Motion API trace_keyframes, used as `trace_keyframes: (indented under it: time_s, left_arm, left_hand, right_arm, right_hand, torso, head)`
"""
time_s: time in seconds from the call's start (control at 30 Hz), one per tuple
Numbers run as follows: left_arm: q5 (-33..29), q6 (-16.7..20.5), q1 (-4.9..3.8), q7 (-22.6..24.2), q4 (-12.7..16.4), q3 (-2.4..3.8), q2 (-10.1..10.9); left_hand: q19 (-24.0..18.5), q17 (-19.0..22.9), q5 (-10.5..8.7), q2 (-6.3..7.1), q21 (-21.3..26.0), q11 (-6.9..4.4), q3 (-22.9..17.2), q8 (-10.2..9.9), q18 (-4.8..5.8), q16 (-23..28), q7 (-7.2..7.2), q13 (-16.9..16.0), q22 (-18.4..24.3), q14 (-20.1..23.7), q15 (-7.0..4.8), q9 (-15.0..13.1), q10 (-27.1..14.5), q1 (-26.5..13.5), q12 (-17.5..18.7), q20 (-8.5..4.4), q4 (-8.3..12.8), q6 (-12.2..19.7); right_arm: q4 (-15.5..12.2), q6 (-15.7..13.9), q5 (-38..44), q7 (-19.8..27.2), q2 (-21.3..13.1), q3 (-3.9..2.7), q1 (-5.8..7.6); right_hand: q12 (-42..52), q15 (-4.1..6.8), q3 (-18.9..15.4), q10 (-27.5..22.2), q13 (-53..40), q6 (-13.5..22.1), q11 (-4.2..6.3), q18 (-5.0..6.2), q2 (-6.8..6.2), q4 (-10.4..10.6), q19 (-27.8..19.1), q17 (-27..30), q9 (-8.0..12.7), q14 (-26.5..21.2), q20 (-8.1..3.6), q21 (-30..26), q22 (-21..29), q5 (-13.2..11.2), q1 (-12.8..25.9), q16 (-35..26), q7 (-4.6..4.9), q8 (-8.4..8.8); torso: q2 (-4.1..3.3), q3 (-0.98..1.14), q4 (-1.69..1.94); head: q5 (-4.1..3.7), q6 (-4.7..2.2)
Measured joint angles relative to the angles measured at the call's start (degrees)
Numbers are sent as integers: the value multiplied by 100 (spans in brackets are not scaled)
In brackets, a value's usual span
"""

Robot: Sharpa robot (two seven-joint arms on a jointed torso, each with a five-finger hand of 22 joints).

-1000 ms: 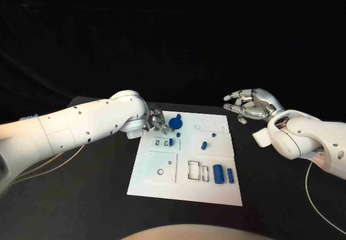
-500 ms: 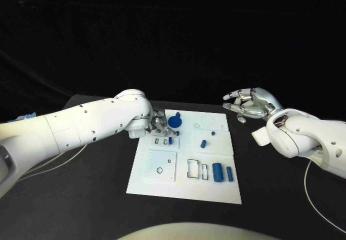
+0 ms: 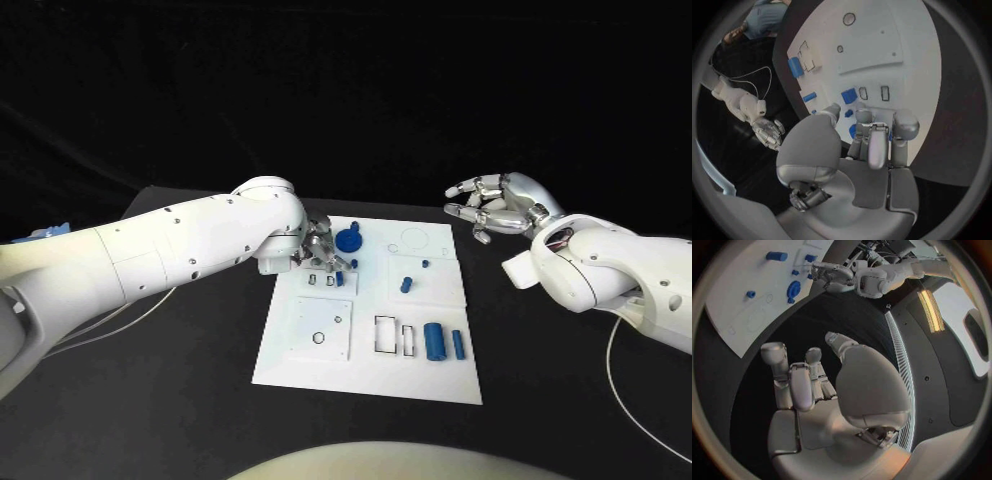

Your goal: Assemble the parts on the task board

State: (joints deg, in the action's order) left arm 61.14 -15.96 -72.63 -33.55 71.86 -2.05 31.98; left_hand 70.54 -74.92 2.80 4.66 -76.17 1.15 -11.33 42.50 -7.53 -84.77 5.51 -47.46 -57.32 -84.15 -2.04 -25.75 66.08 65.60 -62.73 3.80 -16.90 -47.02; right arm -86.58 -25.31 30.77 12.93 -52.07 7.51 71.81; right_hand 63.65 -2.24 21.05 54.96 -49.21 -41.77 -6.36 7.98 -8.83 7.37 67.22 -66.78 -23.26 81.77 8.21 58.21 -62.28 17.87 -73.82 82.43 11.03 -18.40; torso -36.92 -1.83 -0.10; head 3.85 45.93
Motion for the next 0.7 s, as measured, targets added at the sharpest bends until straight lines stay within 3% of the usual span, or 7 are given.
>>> trace_keyframes:
  time_s: [0.5,0.57,0.7]
  left_arm:
    - [-9,-105,0,-3,-3,-6,-49]
    - [-11,-120,0,-3,-16,-7,-67]
    - [-16,-154,2,-3,-58,-17,-97]
  left_hand:
    - [0,1,0,-24,-22,0,-31,24,3,-33,0,-40,-27,0,0,-14,-1,24,-27,0,0,0]
    - [0,1,0,-25,-22,0,-48,24,90,-33,0,-48,-37,0,0,-20,-1,25,-50,0,14,0]
    - [0,1,0,-46,-44,0,-103,24,90,-33,0,-53,-42,0,1,-32,-1,91,-56,0,8,0]
  right_arm:
    - [31,-6,2,-12,29,1,-10]
    - [33,-6,3,-13,35,2,-13]
    - [35,-6,3,-15,41,2,-22]
  right_hand:
    - [0,0,0,1,8,0,-1,0,0,0,0,0,-1,0,0,-21,7,23,0,0,0,0]
    - [0,0,0,1,8,0,-1,0,0,0,0,0,-1,0,0,-21,7,23,0,0,0,1]
    - [0,0,0,1,8,-1,-1,0,0,0,0,-1,-1,0,0,-21,7,23,0,0,-1,-1]
  torso:
    - [-1,0,5]
    - [-2,0,5]
    - [-7,-3,4]
  head:
    - [-6,22]
    - [-2,22]
    - [2,35]
